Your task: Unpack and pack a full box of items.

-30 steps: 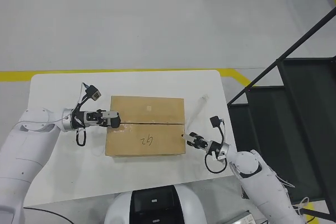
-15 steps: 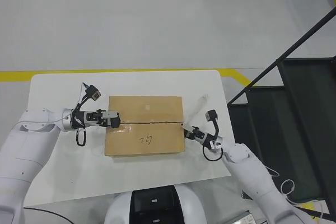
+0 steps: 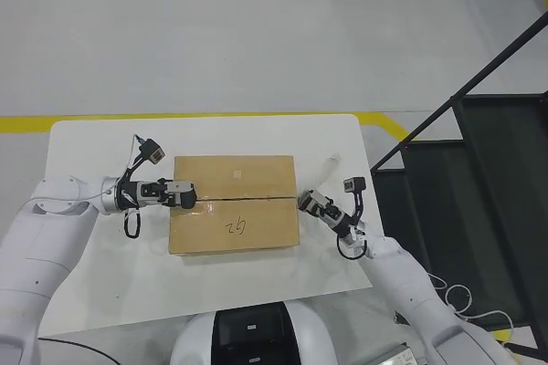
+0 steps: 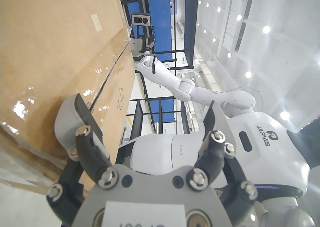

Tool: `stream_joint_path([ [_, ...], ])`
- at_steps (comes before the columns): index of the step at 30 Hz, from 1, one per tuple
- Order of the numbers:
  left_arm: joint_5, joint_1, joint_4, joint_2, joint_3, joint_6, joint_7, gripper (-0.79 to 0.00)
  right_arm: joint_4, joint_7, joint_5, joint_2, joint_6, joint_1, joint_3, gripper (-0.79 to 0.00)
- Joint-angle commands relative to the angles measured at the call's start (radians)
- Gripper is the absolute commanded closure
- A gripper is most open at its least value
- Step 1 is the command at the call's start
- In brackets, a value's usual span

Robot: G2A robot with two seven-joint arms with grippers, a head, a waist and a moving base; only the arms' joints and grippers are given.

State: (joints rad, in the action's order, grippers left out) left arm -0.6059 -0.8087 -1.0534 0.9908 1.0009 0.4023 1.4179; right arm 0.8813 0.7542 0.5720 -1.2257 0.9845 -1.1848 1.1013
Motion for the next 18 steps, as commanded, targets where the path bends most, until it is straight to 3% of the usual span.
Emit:
stream_joint_path([
  [1, 0.000, 0.000, 0.000, 0.000, 0.000, 0.000, 0.000, -0.785, -0.009, -0.011, -0.001, -0.001, 0.025, -0.002, 0.003, -0.785],
  [6, 0.000, 0.000, 0.000, 0.000, 0.000, 0.000, 0.000, -0.785, 0.022, -0.058, -0.073, 0.006, 0.028, -0.031, 0.044, -0.785],
  [12, 0.000, 0.000, 0.000, 0.000, 0.000, 0.000, 0.000, -0.785, 0.138, -0.190, -0.282, 0.029, 0.023, -0.123, 0.138, -0.785],
  [18, 0.000, 0.000, 0.000, 0.000, 0.000, 0.000, 0.000, -0.785, 0.385, -0.339, -0.524, 0.055, -0.112, -0.275, 0.250, -0.785],
])
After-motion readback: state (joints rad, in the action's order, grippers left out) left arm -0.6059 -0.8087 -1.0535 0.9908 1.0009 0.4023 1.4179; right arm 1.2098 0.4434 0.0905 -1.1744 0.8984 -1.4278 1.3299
